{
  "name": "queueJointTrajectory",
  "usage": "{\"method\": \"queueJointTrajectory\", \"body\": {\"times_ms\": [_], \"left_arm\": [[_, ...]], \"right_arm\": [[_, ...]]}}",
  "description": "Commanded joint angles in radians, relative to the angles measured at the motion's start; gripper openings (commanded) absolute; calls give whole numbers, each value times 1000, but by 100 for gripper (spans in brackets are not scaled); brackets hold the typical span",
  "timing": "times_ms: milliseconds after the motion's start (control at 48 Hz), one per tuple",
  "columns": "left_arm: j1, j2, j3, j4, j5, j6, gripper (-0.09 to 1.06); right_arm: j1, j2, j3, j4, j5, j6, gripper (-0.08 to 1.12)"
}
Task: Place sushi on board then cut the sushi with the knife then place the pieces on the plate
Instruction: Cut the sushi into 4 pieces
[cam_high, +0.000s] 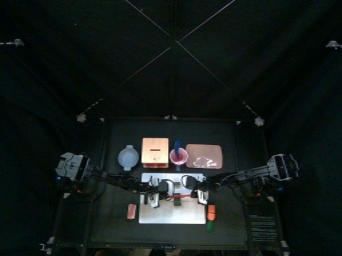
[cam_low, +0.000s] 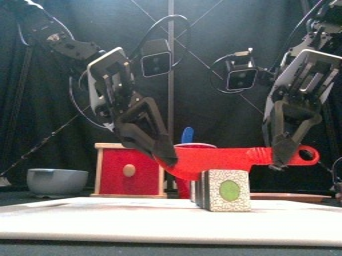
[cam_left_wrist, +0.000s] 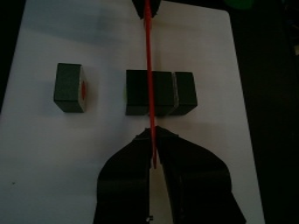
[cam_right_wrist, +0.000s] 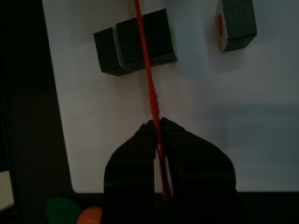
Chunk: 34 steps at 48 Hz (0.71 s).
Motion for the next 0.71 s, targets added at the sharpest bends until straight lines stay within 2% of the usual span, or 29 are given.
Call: {"method": "queueJointTrajectory", "body": {"times_ms": [21,208,479,562,708], "left_arm": [[-12,8,-18,0,2,2,48],[-8,40,-29,0,0,3,48],[3,46,-29,3,0,8,48],[9,46,-29,11,2,9,48],[26,46,-29,43,2,8,48]], "right_arm": [[-3,11,-8,2,2,6,25],[-3,48,-11,0,2,6,25],[-8,60,-14,-15,-2,6,25],[-8,60,-14,-28,-2,6,25],[-25,57,-20,-51,-2,6,25]]}}
